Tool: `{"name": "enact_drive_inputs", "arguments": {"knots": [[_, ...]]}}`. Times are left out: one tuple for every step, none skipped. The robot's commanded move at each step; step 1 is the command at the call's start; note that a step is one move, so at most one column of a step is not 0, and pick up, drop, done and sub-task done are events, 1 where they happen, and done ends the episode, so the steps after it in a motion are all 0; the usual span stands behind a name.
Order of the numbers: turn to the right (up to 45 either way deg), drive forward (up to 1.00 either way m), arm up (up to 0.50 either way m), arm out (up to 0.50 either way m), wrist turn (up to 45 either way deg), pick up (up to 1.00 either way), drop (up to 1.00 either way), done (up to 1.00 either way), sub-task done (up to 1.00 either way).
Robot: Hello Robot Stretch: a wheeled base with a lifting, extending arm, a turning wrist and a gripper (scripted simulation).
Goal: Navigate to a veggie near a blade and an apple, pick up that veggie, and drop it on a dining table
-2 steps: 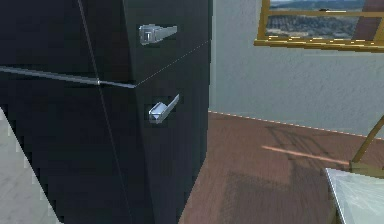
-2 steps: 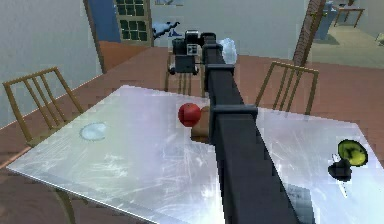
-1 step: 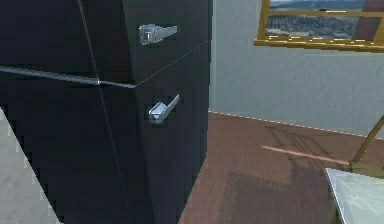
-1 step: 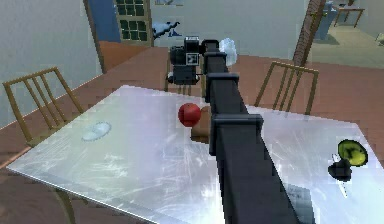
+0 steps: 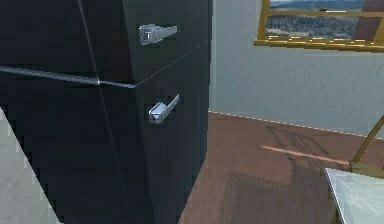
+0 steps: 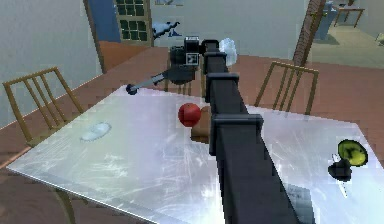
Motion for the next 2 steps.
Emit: {"name": "enact_drive_inputs", "arguments": {"knots": [[0.0,0.00,0.00,0.00,-45.0,0.00,0.00,0.00,0.00],[0.0,0.00,0.00,0.00,-39.0,0.00,0.00,0.00,0.00]]}}
